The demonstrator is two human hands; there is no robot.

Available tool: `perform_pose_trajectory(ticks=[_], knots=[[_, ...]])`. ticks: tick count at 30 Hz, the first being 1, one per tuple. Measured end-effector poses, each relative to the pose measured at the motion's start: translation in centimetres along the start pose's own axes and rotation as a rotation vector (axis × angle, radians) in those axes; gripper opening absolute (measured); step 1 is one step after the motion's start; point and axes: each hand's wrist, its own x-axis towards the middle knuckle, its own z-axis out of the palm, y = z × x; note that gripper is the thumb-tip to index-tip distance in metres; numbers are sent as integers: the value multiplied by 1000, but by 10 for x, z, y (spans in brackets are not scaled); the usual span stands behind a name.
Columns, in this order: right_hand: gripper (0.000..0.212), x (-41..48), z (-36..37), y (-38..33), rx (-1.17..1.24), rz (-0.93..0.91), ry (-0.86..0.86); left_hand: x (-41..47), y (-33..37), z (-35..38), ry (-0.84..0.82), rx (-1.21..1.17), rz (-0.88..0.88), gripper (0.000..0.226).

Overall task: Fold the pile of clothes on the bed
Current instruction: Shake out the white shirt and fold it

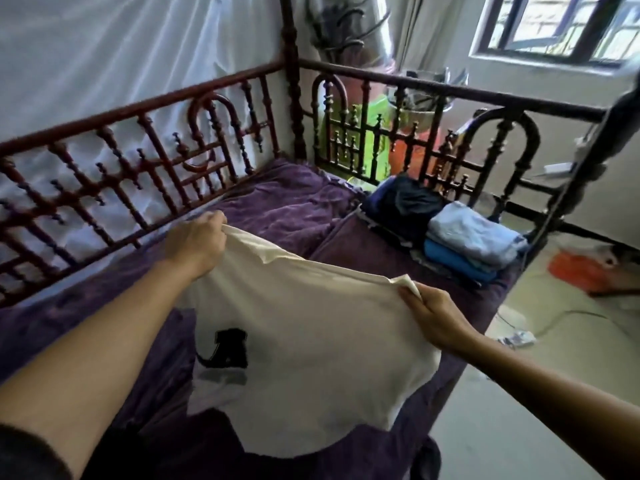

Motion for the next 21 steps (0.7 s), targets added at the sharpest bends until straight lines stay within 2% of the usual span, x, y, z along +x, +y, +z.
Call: perform_pose_trajectory(ticks=[6, 9, 11, 15, 21], knots=[[38, 51, -17, 134, -74, 180, 48, 89, 106, 101, -83, 71, 54, 13], [31, 88, -23, 208, -141, 268, 10, 132, 152, 159, -161, 91, 13, 23], [31, 112, -25, 254, -185, 351, -44, 159, 185, 202, -221, 73, 10, 16], [35, 166, -23, 334, -270, 489, -166, 204, 245, 286, -329, -74, -115, 20], [35, 222, -12, 424, -437, 634, -310, 229, 288, 371, -337, -315, -293, 24]])
